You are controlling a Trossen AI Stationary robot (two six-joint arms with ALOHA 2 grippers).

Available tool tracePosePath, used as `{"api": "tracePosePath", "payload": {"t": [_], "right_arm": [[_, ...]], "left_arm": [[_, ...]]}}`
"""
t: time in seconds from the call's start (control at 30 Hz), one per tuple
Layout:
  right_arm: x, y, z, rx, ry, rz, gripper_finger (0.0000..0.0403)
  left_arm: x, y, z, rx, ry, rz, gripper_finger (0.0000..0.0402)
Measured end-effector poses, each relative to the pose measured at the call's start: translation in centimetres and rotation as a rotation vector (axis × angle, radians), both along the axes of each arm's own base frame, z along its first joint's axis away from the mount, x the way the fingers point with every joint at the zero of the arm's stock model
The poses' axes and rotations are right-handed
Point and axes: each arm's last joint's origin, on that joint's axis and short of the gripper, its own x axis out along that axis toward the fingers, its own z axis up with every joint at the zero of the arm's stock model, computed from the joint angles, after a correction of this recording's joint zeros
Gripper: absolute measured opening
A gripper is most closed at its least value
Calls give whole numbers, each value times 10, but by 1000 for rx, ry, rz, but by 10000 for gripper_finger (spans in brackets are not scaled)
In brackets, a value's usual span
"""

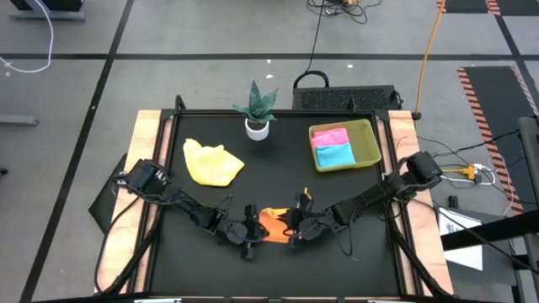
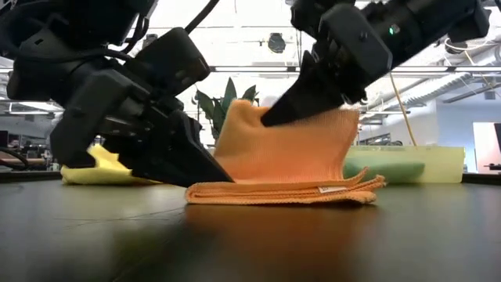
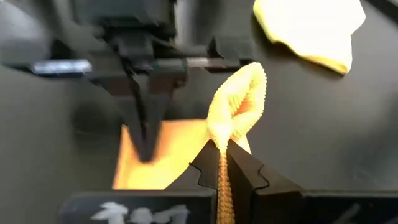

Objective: Fold microfiber towels
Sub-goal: Fold the orange microfiber cloth

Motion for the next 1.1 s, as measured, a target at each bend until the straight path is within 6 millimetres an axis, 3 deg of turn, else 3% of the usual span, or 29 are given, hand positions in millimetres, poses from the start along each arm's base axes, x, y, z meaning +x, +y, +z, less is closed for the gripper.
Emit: {"api": "tracePosePath", "payload": {"t": [0.23,0.47,0.77,1.1], "right_arm": [[0,3,5,0,-31,28,2],[1,6,-5,-5,-11,34,2],[3,7,-11,-51,0,63,2],[6,11,-20,-78,12,163,15]], "left_arm": [[4,7,3,57,-64,125,17],[3,6,6,33,-52,80,17],[-9,-14,31,-1,-86,-7,17],[-28,-25,62,77,-127,51,17]]}}
